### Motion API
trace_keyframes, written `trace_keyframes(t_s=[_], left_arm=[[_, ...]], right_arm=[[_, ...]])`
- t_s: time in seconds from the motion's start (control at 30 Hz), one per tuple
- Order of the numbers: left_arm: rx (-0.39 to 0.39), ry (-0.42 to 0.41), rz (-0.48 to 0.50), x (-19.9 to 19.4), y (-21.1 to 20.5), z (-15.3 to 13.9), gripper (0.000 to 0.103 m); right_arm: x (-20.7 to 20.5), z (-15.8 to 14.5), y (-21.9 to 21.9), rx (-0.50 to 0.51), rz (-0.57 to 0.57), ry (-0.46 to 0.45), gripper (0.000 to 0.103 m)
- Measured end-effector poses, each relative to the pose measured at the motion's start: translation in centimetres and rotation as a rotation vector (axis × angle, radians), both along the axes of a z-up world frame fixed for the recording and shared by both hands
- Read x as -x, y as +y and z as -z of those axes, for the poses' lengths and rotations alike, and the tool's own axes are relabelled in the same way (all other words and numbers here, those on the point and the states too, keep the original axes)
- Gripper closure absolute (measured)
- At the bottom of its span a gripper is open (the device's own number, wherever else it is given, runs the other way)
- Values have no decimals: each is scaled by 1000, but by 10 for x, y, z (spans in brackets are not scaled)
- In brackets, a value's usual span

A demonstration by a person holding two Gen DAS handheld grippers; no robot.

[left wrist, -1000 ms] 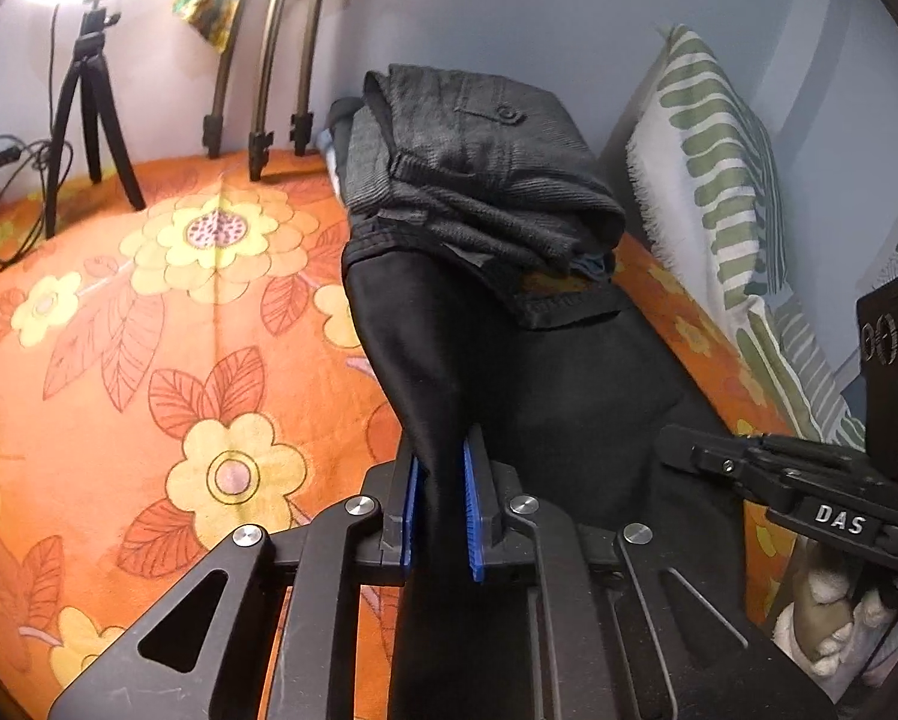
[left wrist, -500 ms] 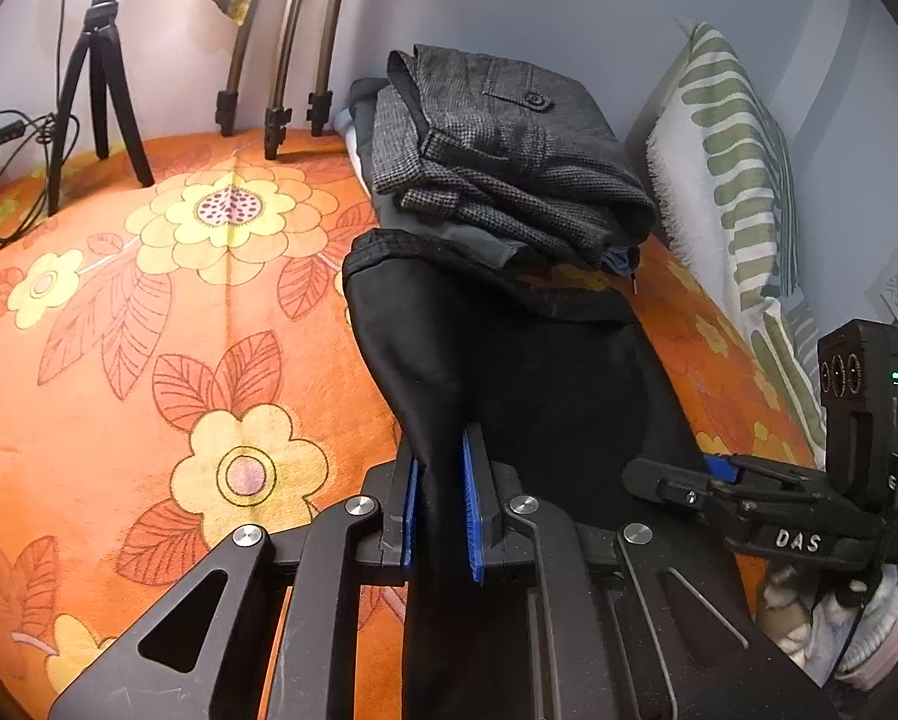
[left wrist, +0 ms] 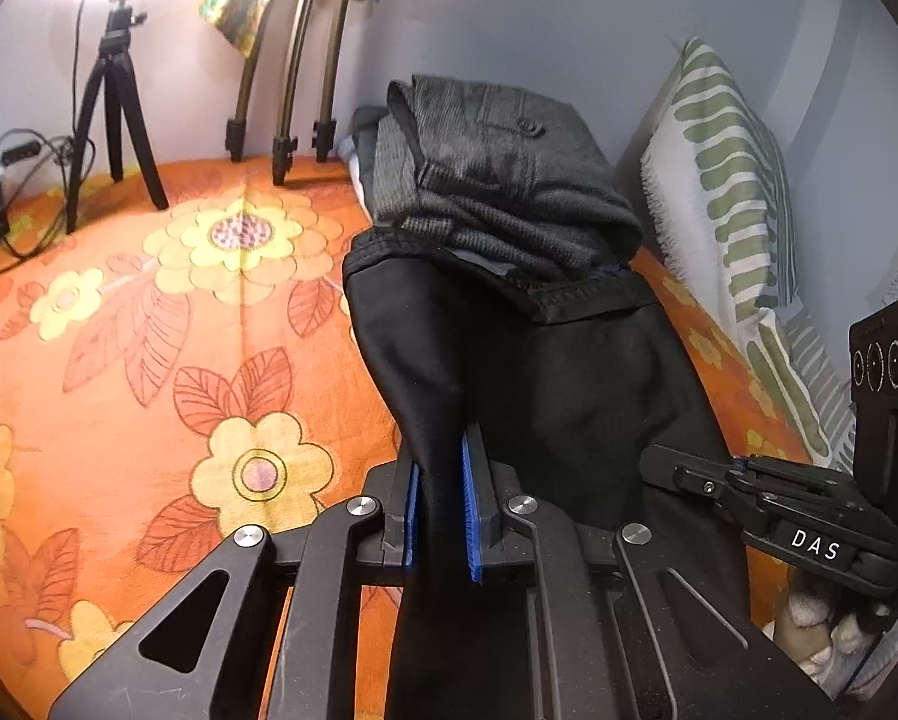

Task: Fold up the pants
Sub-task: 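Lift the folded trousers with both tools and carry them over the grey stack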

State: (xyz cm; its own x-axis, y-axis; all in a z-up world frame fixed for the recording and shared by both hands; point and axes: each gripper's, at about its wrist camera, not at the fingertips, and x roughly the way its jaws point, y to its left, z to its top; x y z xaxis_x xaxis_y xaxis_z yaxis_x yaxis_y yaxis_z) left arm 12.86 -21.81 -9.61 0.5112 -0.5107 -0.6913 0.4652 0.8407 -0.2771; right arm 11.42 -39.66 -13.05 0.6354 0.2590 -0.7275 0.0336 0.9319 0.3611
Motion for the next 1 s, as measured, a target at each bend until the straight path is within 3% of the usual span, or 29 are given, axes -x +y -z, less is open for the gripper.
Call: trace_keyframes(t_s=[0.5,1.0], left_arm=[[120,-136,23,16,-1,-70,93],[114,-269,29,14,-14,-106,93]], right_arm=[[33,-84,-11,70,19,-218,91],[26,-132,-22,94,39,-349,91]])
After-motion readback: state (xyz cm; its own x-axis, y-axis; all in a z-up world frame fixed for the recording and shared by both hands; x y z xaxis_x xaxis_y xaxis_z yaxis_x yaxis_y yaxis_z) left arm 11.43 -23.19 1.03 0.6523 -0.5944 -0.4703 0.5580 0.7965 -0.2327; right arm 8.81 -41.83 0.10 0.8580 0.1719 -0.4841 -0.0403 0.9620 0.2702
